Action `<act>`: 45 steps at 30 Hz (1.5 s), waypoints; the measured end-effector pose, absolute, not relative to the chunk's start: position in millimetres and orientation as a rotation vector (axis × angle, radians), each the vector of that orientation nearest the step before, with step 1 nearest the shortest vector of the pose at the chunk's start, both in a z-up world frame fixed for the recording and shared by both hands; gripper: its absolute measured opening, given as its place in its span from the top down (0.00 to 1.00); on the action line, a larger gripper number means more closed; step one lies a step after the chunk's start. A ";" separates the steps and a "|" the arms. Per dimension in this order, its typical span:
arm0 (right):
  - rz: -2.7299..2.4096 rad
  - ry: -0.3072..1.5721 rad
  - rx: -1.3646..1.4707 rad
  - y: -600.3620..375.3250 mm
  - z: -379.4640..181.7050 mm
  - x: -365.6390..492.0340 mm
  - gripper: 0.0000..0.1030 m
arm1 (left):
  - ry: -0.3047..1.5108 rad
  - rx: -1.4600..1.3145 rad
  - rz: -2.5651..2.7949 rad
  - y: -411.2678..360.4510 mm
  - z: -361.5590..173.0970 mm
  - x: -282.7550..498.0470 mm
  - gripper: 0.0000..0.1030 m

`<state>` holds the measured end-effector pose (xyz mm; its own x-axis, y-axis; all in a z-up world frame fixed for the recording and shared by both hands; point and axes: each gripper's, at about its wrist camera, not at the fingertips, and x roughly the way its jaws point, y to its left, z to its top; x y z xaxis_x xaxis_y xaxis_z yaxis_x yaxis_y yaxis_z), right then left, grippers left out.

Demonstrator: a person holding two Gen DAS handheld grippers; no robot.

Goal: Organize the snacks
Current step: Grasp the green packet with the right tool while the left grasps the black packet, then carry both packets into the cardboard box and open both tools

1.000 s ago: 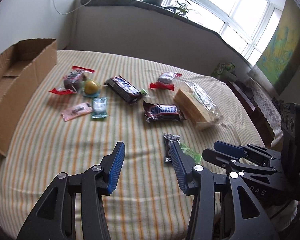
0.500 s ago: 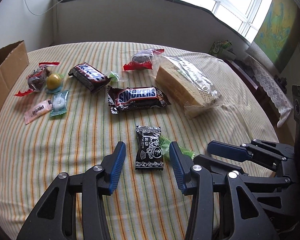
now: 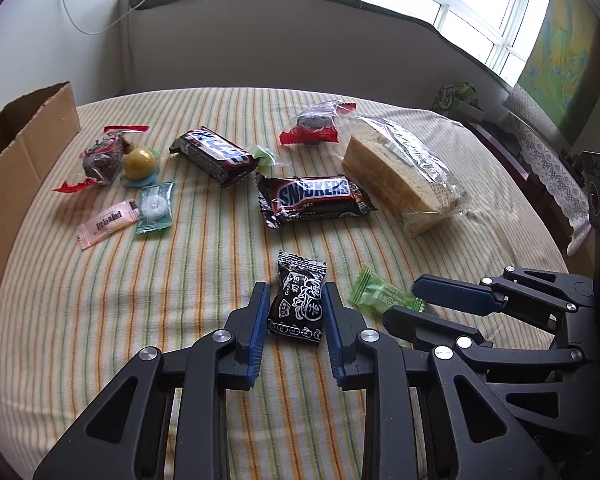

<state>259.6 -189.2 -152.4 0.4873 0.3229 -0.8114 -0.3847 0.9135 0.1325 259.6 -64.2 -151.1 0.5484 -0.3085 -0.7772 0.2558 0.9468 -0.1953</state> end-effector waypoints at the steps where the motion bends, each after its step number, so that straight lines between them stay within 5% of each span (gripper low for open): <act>1: 0.429 0.968 -0.090 -185.8 -152.6 260.3 0.66 | 0.933 -0.065 -0.331 -60.8 -151.1 259.0 0.76; 8: 0.388 0.957 -0.193 -172.1 -152.6 257.8 0.78 | 0.928 -0.109 -0.297 -38.4 -149.1 255.0 0.76; 45: 0.541 0.750 -0.139 -69.4 -56.6 293.1 0.79 | 0.711 -0.216 -0.144 73.3 -77.1 236.3 0.77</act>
